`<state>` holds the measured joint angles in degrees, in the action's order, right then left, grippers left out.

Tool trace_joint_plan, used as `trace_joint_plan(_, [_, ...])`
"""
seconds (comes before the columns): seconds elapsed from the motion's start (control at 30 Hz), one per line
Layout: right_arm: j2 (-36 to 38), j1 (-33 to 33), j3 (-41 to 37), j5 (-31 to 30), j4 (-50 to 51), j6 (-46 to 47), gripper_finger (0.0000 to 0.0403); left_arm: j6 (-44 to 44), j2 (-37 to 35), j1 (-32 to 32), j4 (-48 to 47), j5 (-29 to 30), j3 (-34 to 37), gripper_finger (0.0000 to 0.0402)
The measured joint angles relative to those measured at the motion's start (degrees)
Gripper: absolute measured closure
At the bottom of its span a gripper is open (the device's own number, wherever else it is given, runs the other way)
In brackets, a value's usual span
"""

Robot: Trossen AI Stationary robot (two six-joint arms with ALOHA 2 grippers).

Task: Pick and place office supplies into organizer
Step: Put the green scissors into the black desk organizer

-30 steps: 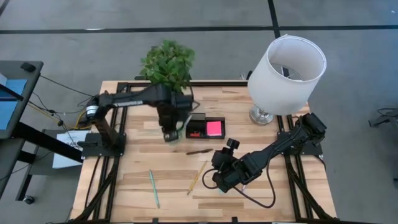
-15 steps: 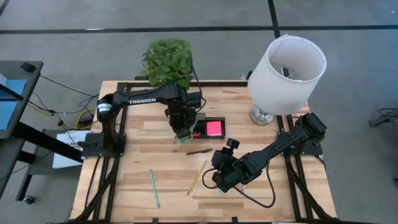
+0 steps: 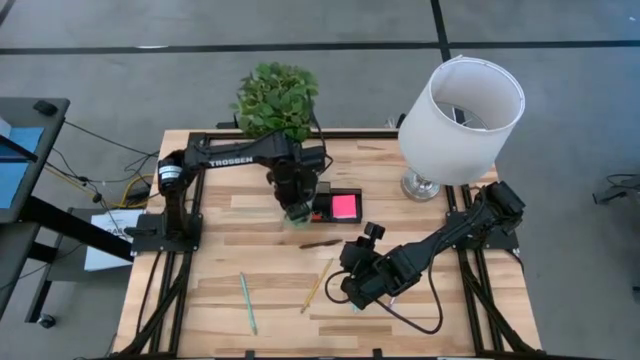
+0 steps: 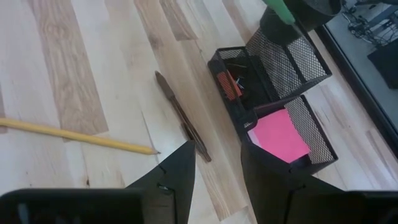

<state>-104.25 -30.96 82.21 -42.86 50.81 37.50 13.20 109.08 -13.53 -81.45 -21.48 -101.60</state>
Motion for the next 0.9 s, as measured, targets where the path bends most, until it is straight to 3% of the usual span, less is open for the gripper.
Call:
trace_joint_plan(0.2, [-0.23, 0.45, 0.00, 0.61, -0.52, 1.49, 0.0281, 0.65, 0.00, -0.99, 0.94, 0.79, 0.00, 0.0376])
trace_joint_plan(0.33, [-2.83, 2.66, -0.15, 7.30, -0.88, 0.10, 0.0282, 0.65, 0.00, -1.10, 1.03, 0.71, 0.00, 0.0388])
trace_joint_plan(0.4, [-4.68, 3.26, 0.06, 7.73, -3.89, -3.11, 0.0287, 0.63, 0.00, -1.10, 1.04, -0.15, 0.00, 0.0390])
trace_joint_plan(0.63, [-8.43, 1.80, -0.08, 1.32, -14.93, -16.92, 0.0339, 0.65, -0.02, -1.03, 0.74, -2.29, 0.00, 0.0389])
trace_joint_plan(0.77, [-4.73, -0.31, -0.09, -3.51, -8.83, -16.70, 0.0359, 0.20, -0.02, -1.00, 0.01, -3.77, 0.00, 0.0389])
trace_joint_plan(0.9, [2.37, -6.35, 0.02, -15.25, -3.39, -14.60, 0.0367, -0.36, -0.02, -0.97, -0.06, -3.77, 0.00, 0.0389])
